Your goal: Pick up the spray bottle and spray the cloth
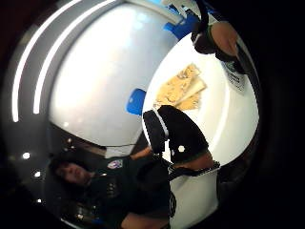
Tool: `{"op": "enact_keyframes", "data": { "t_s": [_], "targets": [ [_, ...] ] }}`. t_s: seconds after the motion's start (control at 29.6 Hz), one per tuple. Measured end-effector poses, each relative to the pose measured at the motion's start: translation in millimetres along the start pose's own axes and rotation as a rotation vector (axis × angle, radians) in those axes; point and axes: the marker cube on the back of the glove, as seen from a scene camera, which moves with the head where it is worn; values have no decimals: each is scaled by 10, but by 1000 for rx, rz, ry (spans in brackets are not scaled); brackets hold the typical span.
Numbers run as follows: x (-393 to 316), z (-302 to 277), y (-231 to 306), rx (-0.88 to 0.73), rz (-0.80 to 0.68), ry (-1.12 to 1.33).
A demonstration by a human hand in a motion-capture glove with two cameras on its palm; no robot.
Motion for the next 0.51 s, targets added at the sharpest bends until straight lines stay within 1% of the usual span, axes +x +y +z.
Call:
{"op": "enact_keyframes", "data": {
  "t_s": [0.1, 0.17, 0.34, 0.41, 0.51],
  "targets": [
    [134, -58, -151, 57, 63, -180],
    [227, -97, -231, 107, 108, -238],
    [376, -187, -406, 235, 203, -292],
    [407, -210, -476, 248, 228, -297],
    [437, -215, -582, 225, 246, -283]
  ]
}}
